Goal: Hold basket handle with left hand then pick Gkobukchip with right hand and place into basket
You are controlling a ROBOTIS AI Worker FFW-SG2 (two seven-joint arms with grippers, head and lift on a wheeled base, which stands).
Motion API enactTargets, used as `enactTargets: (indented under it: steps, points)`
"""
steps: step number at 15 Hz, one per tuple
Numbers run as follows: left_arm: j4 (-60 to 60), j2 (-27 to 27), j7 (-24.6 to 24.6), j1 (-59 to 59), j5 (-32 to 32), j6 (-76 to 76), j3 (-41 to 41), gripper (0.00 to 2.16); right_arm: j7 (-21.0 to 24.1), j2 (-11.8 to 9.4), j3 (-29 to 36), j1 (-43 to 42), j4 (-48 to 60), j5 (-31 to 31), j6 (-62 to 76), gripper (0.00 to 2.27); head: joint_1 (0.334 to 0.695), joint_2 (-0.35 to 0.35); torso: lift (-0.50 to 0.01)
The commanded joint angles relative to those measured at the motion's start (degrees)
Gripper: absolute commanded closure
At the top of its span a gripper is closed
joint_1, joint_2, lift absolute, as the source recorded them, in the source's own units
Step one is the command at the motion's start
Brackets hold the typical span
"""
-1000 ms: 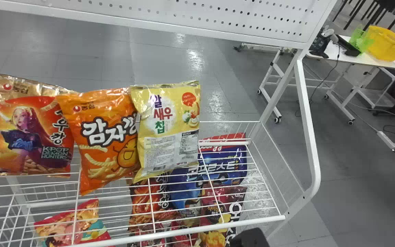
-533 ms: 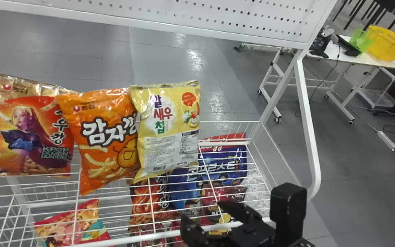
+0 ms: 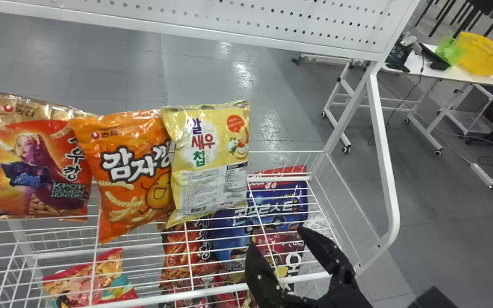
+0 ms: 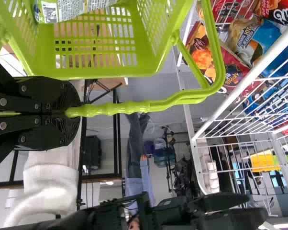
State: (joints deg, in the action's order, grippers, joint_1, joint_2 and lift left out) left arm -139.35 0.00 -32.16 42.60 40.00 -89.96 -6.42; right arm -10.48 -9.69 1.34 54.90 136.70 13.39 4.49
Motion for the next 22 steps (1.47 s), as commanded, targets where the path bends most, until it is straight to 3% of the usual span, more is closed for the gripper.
enactTargets:
  steps: [1, 8, 22]
  points:
    - [0.1, -0.1, -0.2, -0.1, 0.0, -0.1, 0.0, 1.45, 0.4, -0.1, 0.0, 2.8, -0.8, 0.1, 6.3, 0.08, 0.695, -0.350, -0.032]
    - [1.5, -0.1, -1.4, 0.1, 0.2, -0.1, -0.2, 1.45, 5.7, -0.4, -0.5, 7.3, -0.8, -0.4, 11.9, 0.07, 0.695, -0.350, -0.032]
    - [0.3, -0.1, -1.5, 0.5, 0.3, -0.1, -0.4, 1.45, 9.0, -1.0, -1.3, 7.9, -1.0, -1.9, 11.5, 0.08, 0.695, -0.350, -0.032]
